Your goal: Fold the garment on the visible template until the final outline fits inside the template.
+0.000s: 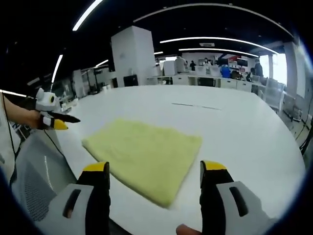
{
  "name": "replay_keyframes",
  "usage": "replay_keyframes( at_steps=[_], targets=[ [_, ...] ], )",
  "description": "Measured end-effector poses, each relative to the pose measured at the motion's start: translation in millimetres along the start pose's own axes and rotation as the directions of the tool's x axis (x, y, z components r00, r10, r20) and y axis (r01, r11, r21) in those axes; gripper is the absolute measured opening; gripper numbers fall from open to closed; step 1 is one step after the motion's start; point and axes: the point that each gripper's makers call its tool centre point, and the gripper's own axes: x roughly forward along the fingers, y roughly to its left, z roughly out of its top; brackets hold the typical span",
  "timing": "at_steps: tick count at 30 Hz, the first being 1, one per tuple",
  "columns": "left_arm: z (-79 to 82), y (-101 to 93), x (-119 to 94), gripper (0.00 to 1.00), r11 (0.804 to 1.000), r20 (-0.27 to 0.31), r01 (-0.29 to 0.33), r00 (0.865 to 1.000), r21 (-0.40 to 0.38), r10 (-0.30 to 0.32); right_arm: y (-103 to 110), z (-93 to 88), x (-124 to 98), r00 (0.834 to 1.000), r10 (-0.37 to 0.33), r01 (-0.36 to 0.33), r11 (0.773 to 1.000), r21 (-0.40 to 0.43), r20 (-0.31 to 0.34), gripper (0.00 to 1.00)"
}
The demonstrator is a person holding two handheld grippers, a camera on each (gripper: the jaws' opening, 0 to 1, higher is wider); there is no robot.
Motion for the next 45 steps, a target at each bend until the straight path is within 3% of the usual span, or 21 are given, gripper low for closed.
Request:
replay_keyframes(
  at_steps=[45],
  targets=[
    [4.6,7.4,2,0.74,1.000,-0.007,-0.017,1.000,0.002,0.017,-2,-11.9,-4,1.000,-0.015,0.015,1.000,0.024,-0.021,0.73]
  ],
)
